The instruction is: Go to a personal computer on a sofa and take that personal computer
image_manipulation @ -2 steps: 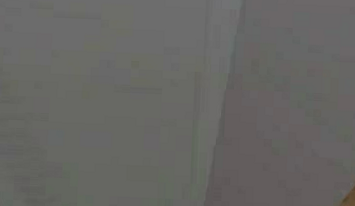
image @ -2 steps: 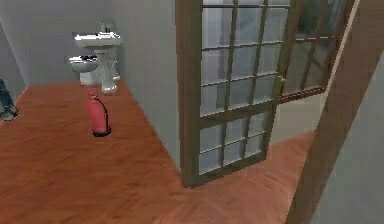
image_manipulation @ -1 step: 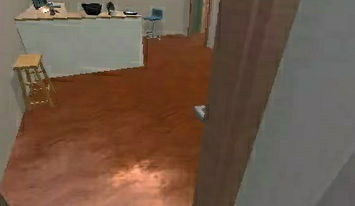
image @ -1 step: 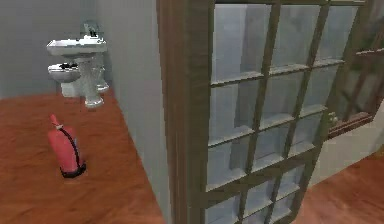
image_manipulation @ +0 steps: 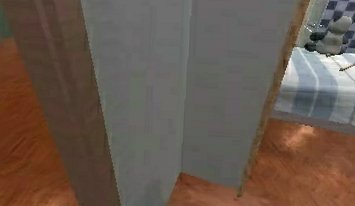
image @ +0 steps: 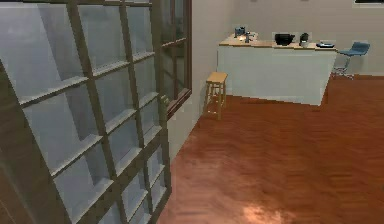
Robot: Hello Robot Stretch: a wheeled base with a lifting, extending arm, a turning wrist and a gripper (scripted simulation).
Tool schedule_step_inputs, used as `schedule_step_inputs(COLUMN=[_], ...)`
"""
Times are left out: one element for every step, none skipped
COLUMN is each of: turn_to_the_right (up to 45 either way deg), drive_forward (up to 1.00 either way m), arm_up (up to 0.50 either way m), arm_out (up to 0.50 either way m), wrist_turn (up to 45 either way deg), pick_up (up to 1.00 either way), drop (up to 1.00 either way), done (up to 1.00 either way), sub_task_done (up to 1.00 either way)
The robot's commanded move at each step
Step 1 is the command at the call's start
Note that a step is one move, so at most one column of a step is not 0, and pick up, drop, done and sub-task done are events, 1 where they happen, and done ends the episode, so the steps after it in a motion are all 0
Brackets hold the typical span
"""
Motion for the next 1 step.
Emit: schedule_step_inputs(turn_to_the_right=[18.0], drive_forward=[0.00], arm_up=[0.00], arm_out=[0.00], wrist_turn=[0.0], pick_up=[0.00], drop=[0.00], done=[0.00], sub_task_done=[0.00])
